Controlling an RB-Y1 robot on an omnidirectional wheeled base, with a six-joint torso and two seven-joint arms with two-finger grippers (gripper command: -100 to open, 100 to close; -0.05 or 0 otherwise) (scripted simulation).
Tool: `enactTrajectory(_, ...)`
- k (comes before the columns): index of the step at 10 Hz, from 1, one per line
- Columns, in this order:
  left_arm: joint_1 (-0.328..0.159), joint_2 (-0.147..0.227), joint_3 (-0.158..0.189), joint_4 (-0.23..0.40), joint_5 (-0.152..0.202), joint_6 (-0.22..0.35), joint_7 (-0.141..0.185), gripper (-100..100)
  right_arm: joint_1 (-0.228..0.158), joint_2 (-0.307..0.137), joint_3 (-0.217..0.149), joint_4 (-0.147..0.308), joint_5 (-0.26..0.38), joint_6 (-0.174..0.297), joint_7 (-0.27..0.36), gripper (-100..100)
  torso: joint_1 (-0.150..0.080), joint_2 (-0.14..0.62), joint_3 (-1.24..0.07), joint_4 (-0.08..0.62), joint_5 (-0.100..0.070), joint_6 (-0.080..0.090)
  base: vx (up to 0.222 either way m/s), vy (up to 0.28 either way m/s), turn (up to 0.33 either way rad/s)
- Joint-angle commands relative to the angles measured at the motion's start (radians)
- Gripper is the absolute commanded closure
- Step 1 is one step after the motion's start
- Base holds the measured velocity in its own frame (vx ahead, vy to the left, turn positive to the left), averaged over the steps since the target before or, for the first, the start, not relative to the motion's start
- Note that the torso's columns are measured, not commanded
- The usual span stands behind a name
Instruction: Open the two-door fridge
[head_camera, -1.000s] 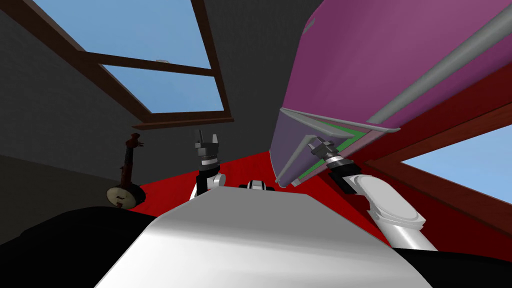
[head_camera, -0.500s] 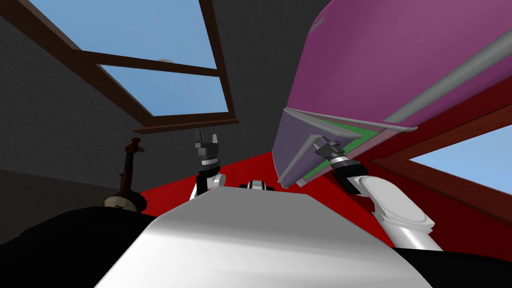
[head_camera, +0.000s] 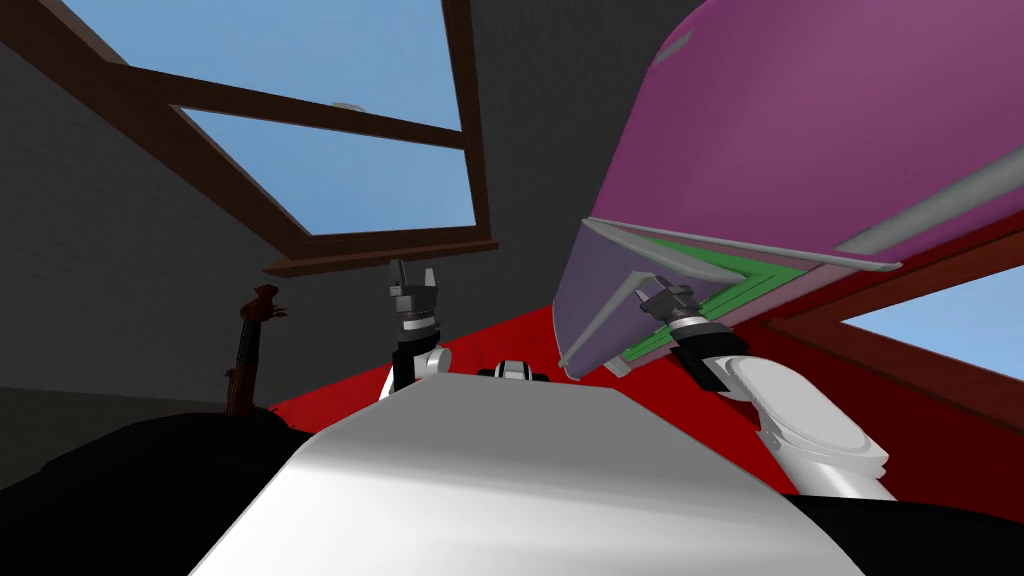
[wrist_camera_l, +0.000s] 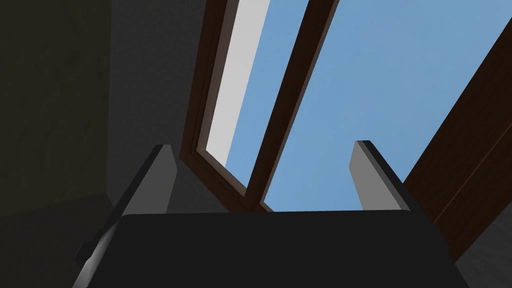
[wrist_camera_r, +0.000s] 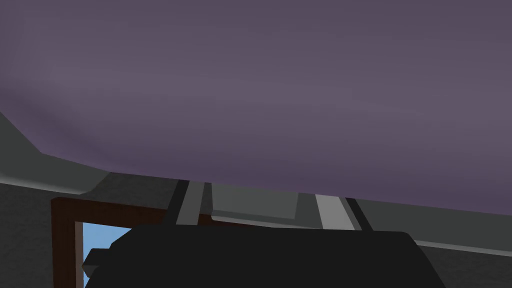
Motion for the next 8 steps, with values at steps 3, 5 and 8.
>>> enactTrajectory(3, 0.000, 0.000, 0.000, 0.000, 0.000, 0.000, 0.000, 0, 0.027, -0.013, -0.039, 0.041, -0.004, 0.047, -0.008, 100, 0.001, 0.001, 0.001, 0.000, -0.001, 0.001, 0.112, 0.350, -0.069)
enactTrajectory(5, 0.000, 0.000, 0.000, 0.000, 0.000, 0.000, 0.000, 0, 0.035, -0.017, -0.050, 0.053, -0.005, 0.061, -0.011, 100, -0.003, 0.004, 0.003, 0.001, -0.001, 0.003, 0.127, 0.312, -0.052)
enactTrajectory(8, 0.000, 0.000, 0.000, 0.000, 0.000, 0.000, 0.000, 0, 0.036, -0.023, -0.064, 0.064, -0.006, 0.076, -0.012, 100, -0.002, 0.011, 0.008, 0.001, -0.003, 0.005, 0.072, 0.275, -0.046)
